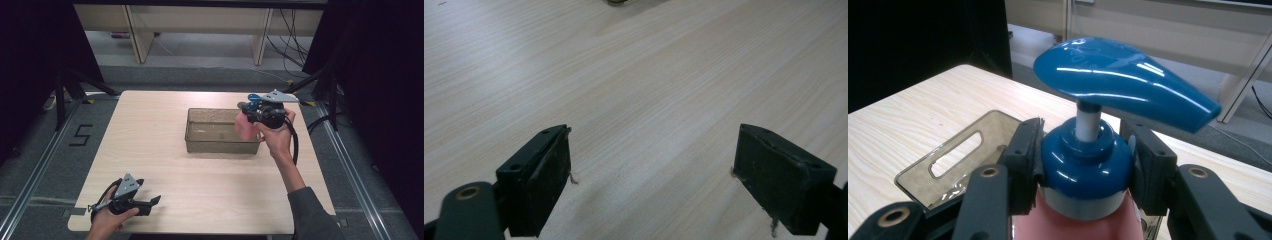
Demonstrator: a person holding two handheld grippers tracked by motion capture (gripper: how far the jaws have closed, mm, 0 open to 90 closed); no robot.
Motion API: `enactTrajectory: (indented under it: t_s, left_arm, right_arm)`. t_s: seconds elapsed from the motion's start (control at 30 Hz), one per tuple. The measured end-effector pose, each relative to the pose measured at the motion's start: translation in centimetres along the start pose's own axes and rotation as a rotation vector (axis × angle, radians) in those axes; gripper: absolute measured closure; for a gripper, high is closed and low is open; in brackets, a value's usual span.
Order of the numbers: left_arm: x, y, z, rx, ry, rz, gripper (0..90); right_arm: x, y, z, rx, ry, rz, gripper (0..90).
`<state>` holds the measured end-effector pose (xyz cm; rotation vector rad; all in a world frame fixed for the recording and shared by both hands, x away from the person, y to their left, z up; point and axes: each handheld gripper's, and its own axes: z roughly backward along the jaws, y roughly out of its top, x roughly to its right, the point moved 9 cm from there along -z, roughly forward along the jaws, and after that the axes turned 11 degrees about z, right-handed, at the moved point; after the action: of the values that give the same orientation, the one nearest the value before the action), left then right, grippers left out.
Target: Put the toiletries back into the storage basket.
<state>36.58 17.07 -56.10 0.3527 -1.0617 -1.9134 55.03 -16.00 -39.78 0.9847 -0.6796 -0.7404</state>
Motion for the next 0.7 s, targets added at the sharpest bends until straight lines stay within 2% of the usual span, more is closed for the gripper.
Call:
enactTrajectory:
  t_s: [0.03,0.1,0.13,0.17,0.23,0.3,0.4,0.5,0.53,0.57,0.6,0.63,0.67,0.7]
  left_arm:
    - [0.2,0.0,0.0,0.007,0.000,0.021,14.8]
    - [0.3,0.0,-0.1,0.009,-0.008,0.026,14.9]
    - [0.3,0.0,-0.1,0.013,-0.009,0.029,14.8]
    - [0.2,0.0,0.0,0.005,0.002,0.025,14.8]
    - [0.2,0.0,-0.1,0.009,-0.004,0.020,14.9]
    - [0.3,0.0,-0.1,0.011,-0.007,0.028,14.9]
    - [0.2,0.0,-0.1,0.008,-0.006,0.020,14.8]
    - [0.3,0.0,0.0,0.009,-0.001,0.029,14.8]
    - [0.2,0.0,0.0,0.009,-0.001,0.025,14.8]
    - [0.1,-0.1,0.1,-0.008,-0.004,0.005,14.9]
    - [0.1,0.0,0.0,-0.001,-0.006,0.011,14.9]
    - [0.2,0.0,0.0,0.008,-0.001,0.019,14.8]
    - [0.2,0.0,0.0,0.005,0.003,0.020,14.9]
    - [0.3,0.0,-0.1,0.012,-0.006,0.025,14.8]
  right_arm:
    - [0.2,-0.1,-0.2,-0.002,-0.004,0.010,53.7]
    - [0.2,-0.1,-0.4,0.003,0.003,0.003,53.7]
    - [0.4,-0.1,-0.5,0.008,-0.010,0.019,53.7]
    - [0.3,-0.3,-0.6,0.000,-0.004,0.001,53.7]
    - [0.5,-0.3,-0.7,0.001,-0.011,0.016,53.7]
    - [0.4,-0.5,-0.9,-0.003,-0.003,-0.004,53.7]
    - [0.5,-0.6,-1.2,0.003,-0.015,-0.003,53.7]
    - [0.7,-1.0,-1.4,-0.014,-0.011,-0.007,53.7]
    - [0.7,-1.0,-1.4,-0.014,-0.011,-0.007,53.7]
    - [0.6,-1.1,-1.5,-0.017,-0.009,-0.024,53.7]
    - [0.7,-1.2,-1.6,-0.012,-0.015,-0.032,53.7]
    - [0.9,-1.3,-1.6,-0.013,-0.016,-0.007,53.7]
    - [0.8,-1.4,-1.7,-0.014,-0.018,-0.032,53.7]
    - [0.9,-1.4,-1.8,-0.009,-0.015,-0.025,53.7]
